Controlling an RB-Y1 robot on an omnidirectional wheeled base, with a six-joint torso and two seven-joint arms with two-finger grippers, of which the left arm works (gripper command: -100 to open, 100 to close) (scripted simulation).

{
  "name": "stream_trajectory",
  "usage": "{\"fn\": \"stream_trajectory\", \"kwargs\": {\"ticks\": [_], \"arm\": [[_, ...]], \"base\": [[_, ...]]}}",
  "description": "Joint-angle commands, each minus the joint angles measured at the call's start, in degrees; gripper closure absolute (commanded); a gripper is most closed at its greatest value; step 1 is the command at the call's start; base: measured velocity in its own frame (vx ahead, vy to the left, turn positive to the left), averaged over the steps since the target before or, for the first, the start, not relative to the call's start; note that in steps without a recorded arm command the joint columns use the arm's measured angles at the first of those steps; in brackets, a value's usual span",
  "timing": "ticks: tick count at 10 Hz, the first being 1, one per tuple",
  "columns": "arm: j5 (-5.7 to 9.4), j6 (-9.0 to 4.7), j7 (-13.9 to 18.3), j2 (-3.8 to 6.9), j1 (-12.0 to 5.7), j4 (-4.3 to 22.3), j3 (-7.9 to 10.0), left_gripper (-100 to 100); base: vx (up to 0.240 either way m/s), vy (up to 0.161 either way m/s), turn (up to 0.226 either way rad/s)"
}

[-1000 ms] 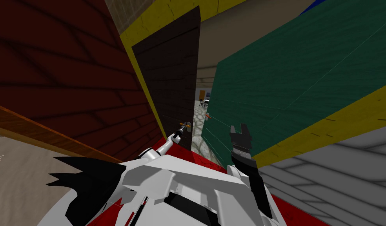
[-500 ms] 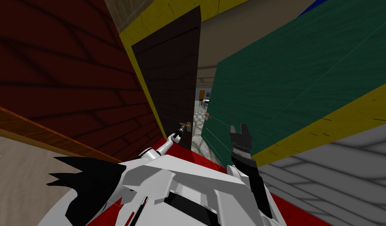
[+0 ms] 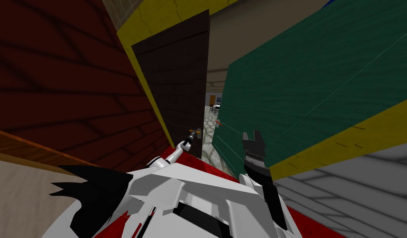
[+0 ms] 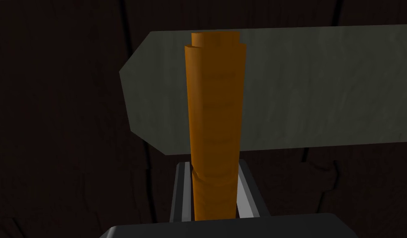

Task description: Push the door open

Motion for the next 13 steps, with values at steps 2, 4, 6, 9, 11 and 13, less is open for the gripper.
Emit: {"fn": "stream_trajectory", "kwargs": {"ticks": [2,4,6,9,11,13], "arm": [[0.05,-0.76,-1.3,0.05,-1.2,0.8,2.55,100],[-0.03,-0.8,-2.4,-0.51,-1.47,1.0,4.15,100],[-0.07,-0.82,-3.1,-0.83,-1.62,1.1,5.07,100],[-0.16,-0.87,-4.4,-1.49,-1.93,1.4,6.93,100],[-0.25,-0.93,-5.8,-2.22,-2.27,1.7,8.96,100],[-0.3,-0.96,-6.5,-2.58,-2.44,1.8,9.98,100]], "base": [[0.083,0.013,-0.002],[0.09,0.005,0.002],[0.061,0.007,0.002],[0.063,-0.005,-0.001],[0.056,0.001,-0.006],[0.056,0.003,0.0]]}}
